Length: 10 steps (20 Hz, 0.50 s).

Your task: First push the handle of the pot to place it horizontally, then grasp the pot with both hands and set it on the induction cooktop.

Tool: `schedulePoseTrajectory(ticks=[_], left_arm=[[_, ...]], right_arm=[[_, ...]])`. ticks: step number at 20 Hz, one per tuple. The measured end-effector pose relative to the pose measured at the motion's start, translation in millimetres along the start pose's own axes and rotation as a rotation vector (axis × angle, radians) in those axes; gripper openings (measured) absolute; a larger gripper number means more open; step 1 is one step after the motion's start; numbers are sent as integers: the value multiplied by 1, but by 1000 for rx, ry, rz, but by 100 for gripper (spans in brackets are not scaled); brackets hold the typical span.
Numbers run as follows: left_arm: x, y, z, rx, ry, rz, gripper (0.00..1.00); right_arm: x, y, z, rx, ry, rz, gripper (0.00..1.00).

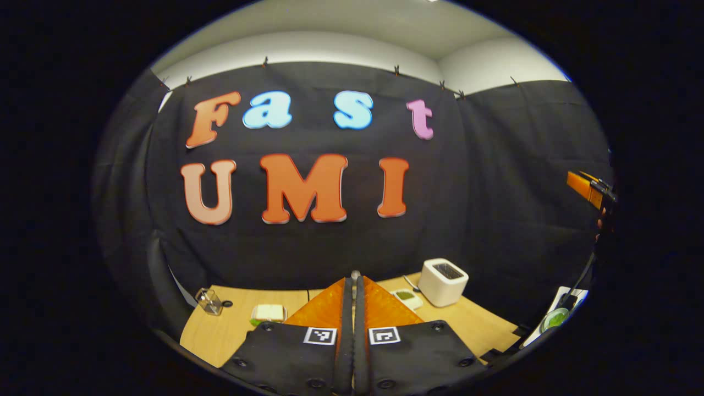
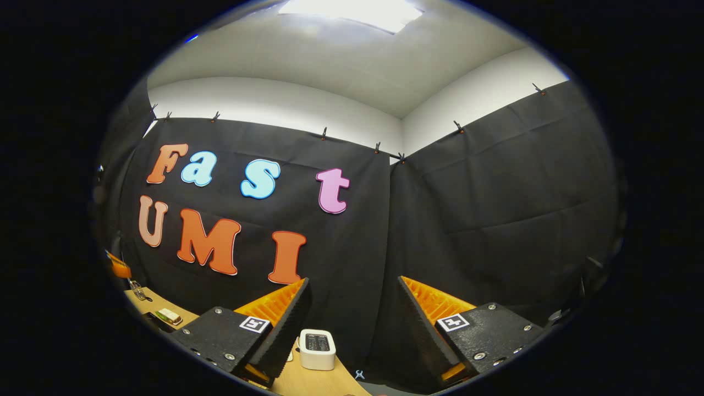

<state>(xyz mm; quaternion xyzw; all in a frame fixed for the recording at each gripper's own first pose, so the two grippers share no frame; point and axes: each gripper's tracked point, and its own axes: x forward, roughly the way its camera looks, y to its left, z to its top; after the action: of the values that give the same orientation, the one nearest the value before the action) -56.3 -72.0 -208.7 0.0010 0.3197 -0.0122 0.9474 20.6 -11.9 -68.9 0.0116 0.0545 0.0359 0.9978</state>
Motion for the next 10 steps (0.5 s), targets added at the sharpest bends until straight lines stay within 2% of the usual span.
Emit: schedulePoseTrajectory(ticks=[5,10], left_arm=[[6,-41,-114,-159,339,-31,8],[-2,-66,-193,-284,565,1,8]], right_arm=[[-8,-32,-22,9,24,15,95],[-4,-48,-46,25,58,36,95]])
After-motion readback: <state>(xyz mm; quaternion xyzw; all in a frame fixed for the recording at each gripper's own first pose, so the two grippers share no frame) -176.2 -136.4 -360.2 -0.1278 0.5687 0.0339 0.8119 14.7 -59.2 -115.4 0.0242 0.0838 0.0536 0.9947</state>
